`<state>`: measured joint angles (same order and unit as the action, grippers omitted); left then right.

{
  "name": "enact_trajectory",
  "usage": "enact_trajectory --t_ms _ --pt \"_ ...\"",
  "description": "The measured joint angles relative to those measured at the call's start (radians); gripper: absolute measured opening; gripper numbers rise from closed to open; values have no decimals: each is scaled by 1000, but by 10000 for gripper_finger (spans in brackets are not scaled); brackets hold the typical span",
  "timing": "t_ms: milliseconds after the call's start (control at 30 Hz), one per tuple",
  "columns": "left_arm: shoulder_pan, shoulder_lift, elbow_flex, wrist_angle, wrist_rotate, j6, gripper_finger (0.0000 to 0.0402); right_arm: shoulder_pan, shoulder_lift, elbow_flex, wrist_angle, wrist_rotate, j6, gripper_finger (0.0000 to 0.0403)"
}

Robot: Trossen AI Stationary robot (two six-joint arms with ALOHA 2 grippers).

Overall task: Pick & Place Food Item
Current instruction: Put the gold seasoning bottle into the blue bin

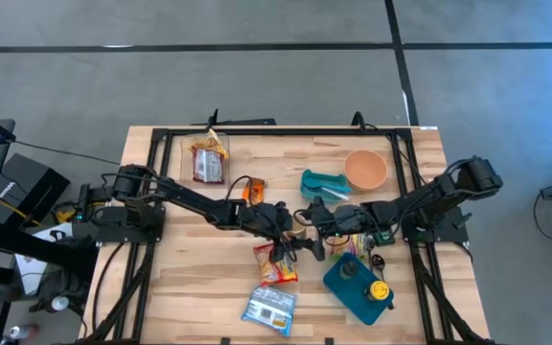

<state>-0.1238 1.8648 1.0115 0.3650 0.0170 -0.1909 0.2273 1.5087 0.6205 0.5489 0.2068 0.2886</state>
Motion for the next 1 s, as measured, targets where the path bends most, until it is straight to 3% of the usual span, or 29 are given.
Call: enact_trajectory --t_ms 1000 --pt "0 0 -1 -36 1 11 280 0 -5 1 -14 -48 53 308"
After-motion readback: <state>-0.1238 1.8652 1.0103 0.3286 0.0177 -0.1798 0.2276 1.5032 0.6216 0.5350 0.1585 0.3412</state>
